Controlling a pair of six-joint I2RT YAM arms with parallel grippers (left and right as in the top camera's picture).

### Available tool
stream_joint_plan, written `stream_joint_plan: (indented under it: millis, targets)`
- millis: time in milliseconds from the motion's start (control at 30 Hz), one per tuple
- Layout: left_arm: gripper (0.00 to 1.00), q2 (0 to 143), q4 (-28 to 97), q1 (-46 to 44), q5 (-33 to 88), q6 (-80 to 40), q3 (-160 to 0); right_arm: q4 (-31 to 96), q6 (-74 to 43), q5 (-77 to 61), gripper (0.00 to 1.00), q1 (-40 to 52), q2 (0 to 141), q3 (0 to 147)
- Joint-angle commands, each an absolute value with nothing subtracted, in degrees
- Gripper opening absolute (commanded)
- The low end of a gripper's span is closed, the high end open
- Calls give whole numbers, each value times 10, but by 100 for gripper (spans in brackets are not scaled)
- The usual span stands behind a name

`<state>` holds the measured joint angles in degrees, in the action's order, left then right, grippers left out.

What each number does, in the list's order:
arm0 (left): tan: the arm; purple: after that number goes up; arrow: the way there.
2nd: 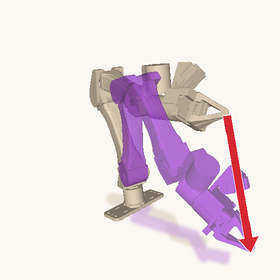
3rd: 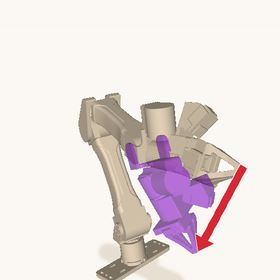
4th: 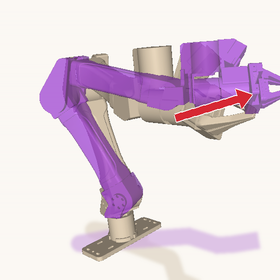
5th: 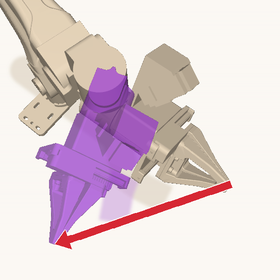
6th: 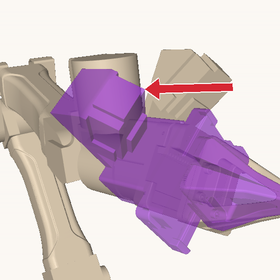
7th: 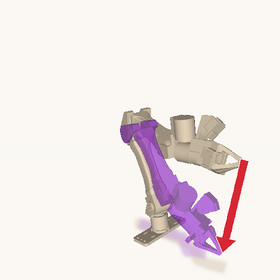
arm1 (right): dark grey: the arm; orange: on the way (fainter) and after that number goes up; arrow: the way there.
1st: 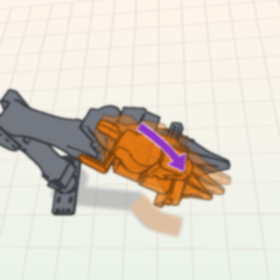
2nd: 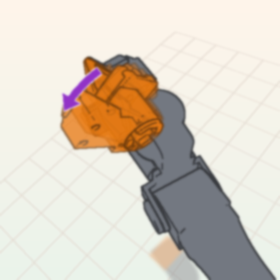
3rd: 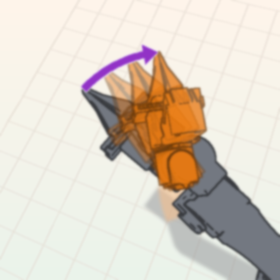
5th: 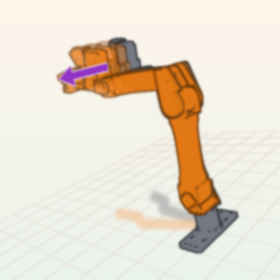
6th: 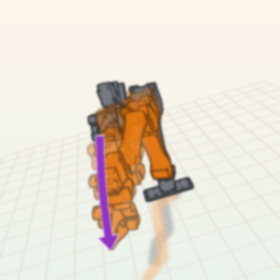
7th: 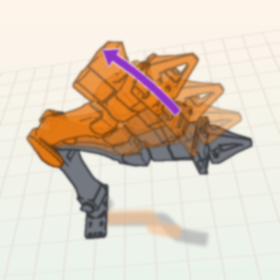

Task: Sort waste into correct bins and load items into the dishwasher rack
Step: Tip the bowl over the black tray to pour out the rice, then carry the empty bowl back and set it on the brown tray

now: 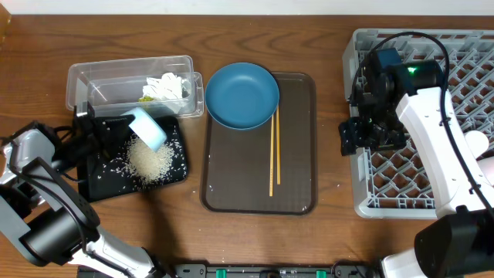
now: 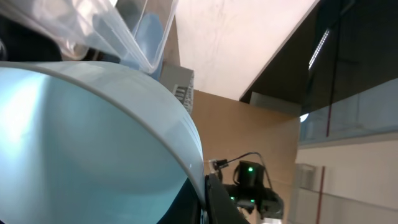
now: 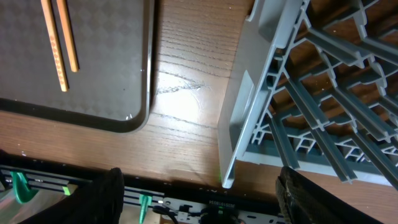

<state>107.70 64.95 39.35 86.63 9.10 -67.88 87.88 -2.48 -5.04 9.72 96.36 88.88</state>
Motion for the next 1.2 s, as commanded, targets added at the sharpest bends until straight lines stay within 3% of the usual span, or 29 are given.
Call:
stream_joint_plan:
  millis: [0,233,533,633,1167]
  targets:
    - [6,1072,681,386,872,128,-678,881,-20,-45,77,102,952,897]
    - [6,1004,733,314,787,175,-678,881,-20,-45,77,102,952,897]
    - [6,919,721,129,617,162,-678,880,-21,-45,77,102,952,897]
    - [6,921,686,48,509,112,-678,879,-21,-45,77,102,952,897]
    - [6,925,490,-260,239,-178,-677,876,-21,-45,78,102,952,897]
